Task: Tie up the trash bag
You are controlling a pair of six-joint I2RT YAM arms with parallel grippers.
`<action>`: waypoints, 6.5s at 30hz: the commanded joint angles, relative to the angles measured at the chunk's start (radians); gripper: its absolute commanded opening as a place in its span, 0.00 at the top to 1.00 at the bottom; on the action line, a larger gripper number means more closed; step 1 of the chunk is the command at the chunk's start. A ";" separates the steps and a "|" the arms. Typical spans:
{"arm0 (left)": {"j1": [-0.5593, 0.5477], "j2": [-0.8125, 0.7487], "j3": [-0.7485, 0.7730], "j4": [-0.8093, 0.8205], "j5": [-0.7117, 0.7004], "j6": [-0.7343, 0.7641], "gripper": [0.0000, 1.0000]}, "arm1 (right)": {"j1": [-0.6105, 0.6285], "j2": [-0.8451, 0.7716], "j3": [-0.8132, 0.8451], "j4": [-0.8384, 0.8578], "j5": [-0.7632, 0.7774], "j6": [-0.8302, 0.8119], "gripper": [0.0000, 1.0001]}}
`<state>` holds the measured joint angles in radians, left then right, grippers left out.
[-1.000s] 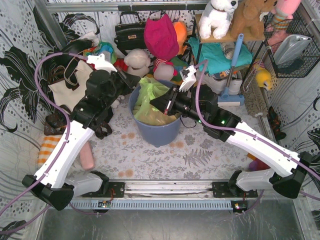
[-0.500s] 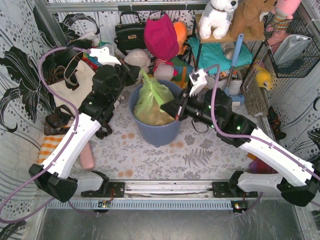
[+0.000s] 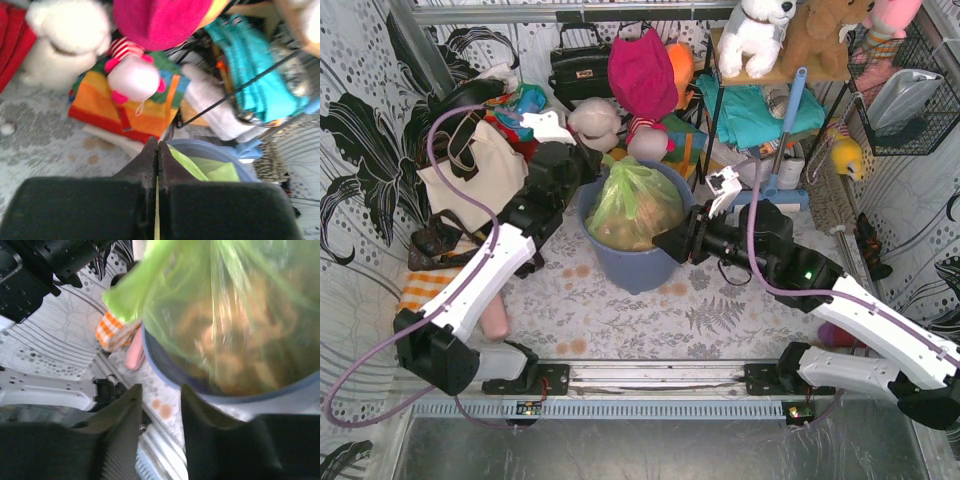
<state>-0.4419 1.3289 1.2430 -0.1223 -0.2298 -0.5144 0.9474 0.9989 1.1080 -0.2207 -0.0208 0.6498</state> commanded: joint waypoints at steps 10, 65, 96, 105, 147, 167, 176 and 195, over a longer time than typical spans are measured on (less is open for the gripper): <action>0.006 0.019 0.135 -0.173 0.191 0.021 1.00 | 0.002 -0.100 -0.327 0.822 -0.164 -0.926 0.25; 0.005 -0.218 0.066 0.200 0.568 0.019 1.00 | 0.001 0.251 -0.281 1.235 -0.306 -1.205 1.00; 0.005 -0.196 -0.042 0.178 0.442 -0.025 0.26 | 0.002 0.257 -0.283 1.259 -0.292 -1.165 1.00; 0.006 -0.166 -0.068 0.244 0.447 -0.047 0.48 | 0.003 0.253 -0.290 1.262 -0.293 -1.147 1.00; 0.006 -0.070 0.094 0.185 0.374 0.147 0.55 | 0.006 -0.053 -0.395 0.849 -0.418 -0.916 1.00; 0.007 -0.004 0.090 0.165 0.389 0.158 0.70 | 0.009 0.021 -0.383 1.003 -0.296 -1.126 0.38; 0.006 0.016 0.102 0.121 0.405 0.154 1.00 | 0.010 0.178 -0.374 1.267 -0.207 -1.282 0.30; 0.006 -0.024 0.083 0.124 0.392 0.152 1.00 | 0.009 0.307 -0.263 1.398 -0.232 -1.309 1.00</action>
<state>-0.4419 1.3247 1.3113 -0.0231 0.1650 -0.3683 0.9524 1.3106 0.7902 1.1599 -0.2314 -0.6437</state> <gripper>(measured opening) 0.009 0.028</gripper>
